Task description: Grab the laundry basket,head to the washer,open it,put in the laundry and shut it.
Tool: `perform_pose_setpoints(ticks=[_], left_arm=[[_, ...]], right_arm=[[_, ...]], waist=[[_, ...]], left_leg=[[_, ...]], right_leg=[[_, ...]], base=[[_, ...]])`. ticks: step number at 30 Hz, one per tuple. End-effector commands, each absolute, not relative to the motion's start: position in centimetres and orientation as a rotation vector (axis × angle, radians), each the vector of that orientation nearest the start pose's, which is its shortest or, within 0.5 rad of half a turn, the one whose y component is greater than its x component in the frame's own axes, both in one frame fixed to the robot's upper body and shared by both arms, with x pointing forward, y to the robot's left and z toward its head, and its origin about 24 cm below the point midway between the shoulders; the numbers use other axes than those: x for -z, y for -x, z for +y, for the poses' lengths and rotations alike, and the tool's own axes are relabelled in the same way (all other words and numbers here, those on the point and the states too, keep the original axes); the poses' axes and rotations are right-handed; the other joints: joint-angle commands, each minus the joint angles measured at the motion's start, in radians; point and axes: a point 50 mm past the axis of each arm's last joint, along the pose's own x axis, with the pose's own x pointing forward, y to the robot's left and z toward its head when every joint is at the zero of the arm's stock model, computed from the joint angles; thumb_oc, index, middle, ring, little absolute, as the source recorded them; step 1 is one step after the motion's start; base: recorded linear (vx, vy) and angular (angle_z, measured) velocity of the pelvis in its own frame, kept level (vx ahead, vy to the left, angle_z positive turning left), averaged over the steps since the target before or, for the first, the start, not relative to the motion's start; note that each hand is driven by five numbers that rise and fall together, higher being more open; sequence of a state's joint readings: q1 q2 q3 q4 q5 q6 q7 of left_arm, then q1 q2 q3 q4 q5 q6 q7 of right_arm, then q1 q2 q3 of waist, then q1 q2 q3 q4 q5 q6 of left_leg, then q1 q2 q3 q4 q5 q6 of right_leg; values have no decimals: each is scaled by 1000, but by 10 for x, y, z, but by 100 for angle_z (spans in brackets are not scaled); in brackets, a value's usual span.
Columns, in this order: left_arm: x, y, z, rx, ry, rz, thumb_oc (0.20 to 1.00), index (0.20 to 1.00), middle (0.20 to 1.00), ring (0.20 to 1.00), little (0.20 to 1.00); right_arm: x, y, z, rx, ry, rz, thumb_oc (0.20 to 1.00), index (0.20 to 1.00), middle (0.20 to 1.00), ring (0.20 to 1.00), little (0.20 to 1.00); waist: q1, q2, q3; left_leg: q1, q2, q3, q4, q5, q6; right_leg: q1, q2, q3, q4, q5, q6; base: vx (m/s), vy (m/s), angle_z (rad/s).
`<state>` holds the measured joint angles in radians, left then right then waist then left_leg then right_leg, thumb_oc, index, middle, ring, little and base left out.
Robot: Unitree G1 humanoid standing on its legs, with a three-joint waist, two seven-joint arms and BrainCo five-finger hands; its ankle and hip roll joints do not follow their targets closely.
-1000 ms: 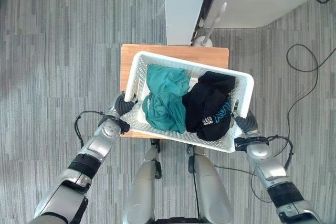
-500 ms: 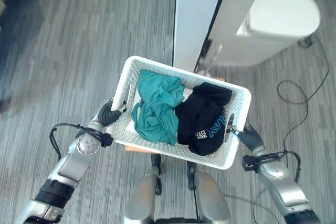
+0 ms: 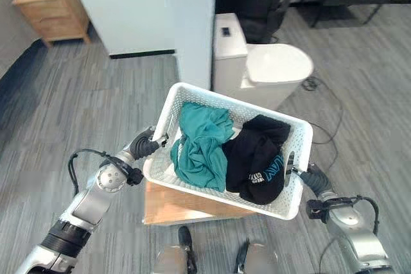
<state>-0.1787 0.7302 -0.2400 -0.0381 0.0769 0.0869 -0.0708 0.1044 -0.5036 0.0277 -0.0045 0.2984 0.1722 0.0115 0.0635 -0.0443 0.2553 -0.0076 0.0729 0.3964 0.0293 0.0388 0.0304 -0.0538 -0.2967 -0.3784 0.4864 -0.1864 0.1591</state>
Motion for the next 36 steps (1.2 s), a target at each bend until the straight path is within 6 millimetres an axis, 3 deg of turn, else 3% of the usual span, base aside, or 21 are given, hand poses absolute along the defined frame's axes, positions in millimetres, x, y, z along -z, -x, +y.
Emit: perform_pose_setpoints(ticks=[1,4,5,6,7,8,9,11,12,13,14,15,19,26,36], left_arm=[[-137,-281,228,166,-752,-220,200,200,200,200,200],[-138,-281,229,153,-736,-231,200,200,200,200,200],[-135,-282,227,157,-719,-232,200,200,200,200,200],[-133,-283,225,161,-710,-226,200,200,200,200,200],[-133,-283,226,161,-709,-227,200,200,200,200,200],[-124,-284,222,170,-677,-204,200,200,200,200,200],[-124,-285,222,169,-675,-205,200,200,200,200,200],[-117,-296,212,178,-627,-191,200,200,200,200,200],[-119,-298,209,183,-621,-200,200,200,200,200,200],[-118,-301,207,182,-621,-200,200,200,200,200,200],[-118,-302,207,182,-621,-202,200,200,200,200,200],[-120,-305,203,201,-628,-207,200,200,200,200,200],[-125,-312,195,208,-632,-221,200,200,200,200,200],[-141,-324,177,269,-681,-278,200,200,200,200,200],[-141,-327,175,298,-683,-263,200,200,200,200,200]], right_arm=[[-58,-249,-247,-18,289,121,200,200,200,200,200],[-59,-254,-241,-27,295,111,200,200,200,200,200],[-62,-259,-236,-45,304,96,200,200,200,200,200],[-63,-260,-234,-52,306,90,200,200,200,200,200],[-63,-261,-234,-52,307,90,200,200,200,200,200],[-65,-265,-229,-62,303,76,200,200,200,200,200],[-66,-266,-229,-61,304,74,200,200,200,200,200],[-74,-273,-225,-71,301,40,200,200,200,200,200],[-78,-275,-226,-64,301,22,200,200,200,200,200],[-83,-278,-225,-63,302,2,200,200,200,200,200],[-84,-279,-225,-61,302,0,200,200,200,200,200],[-86,-281,-226,-62,300,-7,200,200,200,200,200],[-89,-280,-230,-45,285,-11,200,200,200,200,200],[-104,-263,-258,20,264,-58,200,200,200,200,200],[-113,-256,-275,49,275,-63,200,200,200,200,200]], waist=[[32,6,-133],[38,2,-136],[39,1,-141],[36,3,-141],[39,4,-140],[32,9,-139],[37,12,-138],[54,16,-106],[64,18,-92],[74,18,-78],[72,20,-78],[78,24,-81],[53,34,-97],[4,40,-125],[-17,43,-145]], left_leg=[[-57,-11,16,32,-128,10],[-71,31,61,39,-97,-19],[-79,74,83,46,-70,-47],[-84,93,90,46,-54,-58],[-82,98,93,47,-52,-62],[-84,137,95,33,-5,-93],[-80,144,100,27,3,-99],[-99,137,-88,14,56,-139],[-113,121,-173,22,64,-128],[-123,94,-287,53,55,-128],[-130,95,-291,57,56,-127],[-112,53,-387,57,-11,-111],[-83,60,-383,39,9,-110],[-31,47,-370,-8,27,-115],[4,48,-332,9,-13,-108]], right_leg=[[107,-17,-40,-117,130,16],[118,5,-13,-208,113,10],[142,53,23,-312,66,-3],[145,69,29,-337,41,-7],[146,73,32,-340,42,-11],[145,110,58,-380,17,-22],[144,117,64,-384,20,-28],[133,154,104,-402,6,-52],[121,161,113,-402,21,-63],[114,166,135,-398,32,-71],[112,168,131,-400,35,-71],[107,175,157,-410,29,-77],[125,196,170,-408,27,-87],[174,192,157,-430,28,-81],[193,174,187,-451,46,-64]], base=[[-340,-444,-252],[-208,-352,-186],[-168,-369,-165],[-169,-372,-114],[-179,-398,-70],[-123,-312,-94],[-203,-459,-100],[-191,-310,-91],[-228,-249,-50],[-184,-138,-33],[-108,-156,-73],[-43,-99,-92],[-5,-39,-26],[-6,27,1],[-23,44,-6]])
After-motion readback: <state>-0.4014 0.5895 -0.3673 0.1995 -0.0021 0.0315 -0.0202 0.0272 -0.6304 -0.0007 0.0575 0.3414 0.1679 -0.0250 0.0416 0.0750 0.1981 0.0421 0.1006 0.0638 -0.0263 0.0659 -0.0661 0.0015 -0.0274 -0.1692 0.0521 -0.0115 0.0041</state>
